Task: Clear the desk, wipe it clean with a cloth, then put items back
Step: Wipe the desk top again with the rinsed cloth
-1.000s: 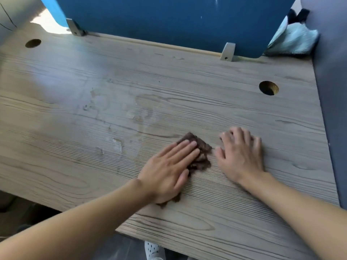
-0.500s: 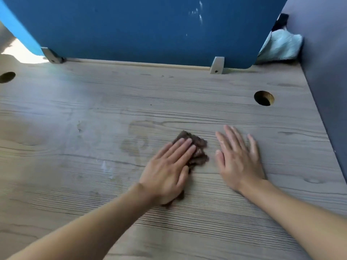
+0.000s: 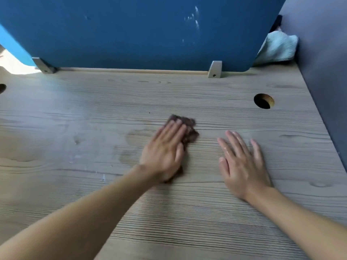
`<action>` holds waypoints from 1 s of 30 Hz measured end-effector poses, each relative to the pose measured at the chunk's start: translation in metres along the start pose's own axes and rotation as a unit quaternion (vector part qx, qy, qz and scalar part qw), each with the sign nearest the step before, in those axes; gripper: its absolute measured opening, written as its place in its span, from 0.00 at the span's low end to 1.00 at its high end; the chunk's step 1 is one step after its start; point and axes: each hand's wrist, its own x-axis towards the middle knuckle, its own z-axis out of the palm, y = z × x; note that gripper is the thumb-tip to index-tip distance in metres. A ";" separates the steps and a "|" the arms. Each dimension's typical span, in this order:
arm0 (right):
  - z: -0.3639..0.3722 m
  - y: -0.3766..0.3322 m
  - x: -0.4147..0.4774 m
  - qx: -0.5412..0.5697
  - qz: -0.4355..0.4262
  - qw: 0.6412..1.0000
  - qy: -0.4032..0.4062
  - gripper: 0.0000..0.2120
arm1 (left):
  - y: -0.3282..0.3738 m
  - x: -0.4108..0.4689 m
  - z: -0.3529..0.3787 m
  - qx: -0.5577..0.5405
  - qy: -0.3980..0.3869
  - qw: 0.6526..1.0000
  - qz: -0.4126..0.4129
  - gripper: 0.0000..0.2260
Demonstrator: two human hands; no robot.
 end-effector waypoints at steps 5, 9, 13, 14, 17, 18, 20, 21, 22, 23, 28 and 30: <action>0.000 -0.002 0.001 0.007 0.002 1.000 0.021 0.29 | 0.026 -0.009 0.005 -0.013 0.017 0.998 -0.063 0.29; -0.007 0.004 0.012 0.002 -0.017 0.999 0.029 0.24 | 0.034 -0.048 -0.001 -0.037 -0.054 0.986 0.153 0.27; -0.017 0.014 0.064 0.028 -0.009 0.998 0.051 0.22 | -0.004 0.014 0.000 -0.013 -0.016 0.999 0.037 0.28; -0.015 0.014 0.072 0.029 -0.001 0.998 0.051 0.25 | -0.009 0.030 -0.003 -0.013 -0.001 0.999 -0.038 0.30; -0.003 0.015 0.078 0.012 0.012 0.999 0.030 0.30 | 0.001 0.046 0.005 -0.012 0.012 0.988 -0.155 0.30; -0.001 0.015 0.079 0.006 0.008 1.000 0.024 0.30 | 0.008 0.040 0.004 -0.011 0.015 0.990 -0.139 0.29; -0.003 0.015 0.077 0.013 0.010 0.999 0.033 0.30 | 0.025 0.012 0.003 -0.009 -0.004 0.999 -0.032 0.27; -0.005 0.015 0.079 0.015 0.014 0.999 0.036 0.30 | 0.031 -0.002 0.002 -0.008 -0.023 0.999 0.025 0.27; -0.005 0.014 0.079 0.013 0.012 0.999 0.033 0.29 | 0.030 -0.009 0.000 -0.006 -0.046 0.996 0.072 0.26; -0.005 0.013 0.079 0.009 0.008 1.000 0.027 0.29 | 0.021 -0.007 -0.002 -0.013 -0.061 0.992 0.108 0.26; -0.004 0.014 0.077 -0.004 0.005 1.000 0.020 0.29 | -0.022 0.072 -0.003 0.001 -0.015 0.993 -0.113 0.29; -0.005 0.014 0.079 -0.002 0.006 1.000 0.019 0.29 | -0.026 0.093 0.001 -0.010 -0.009 0.980 -0.200 0.30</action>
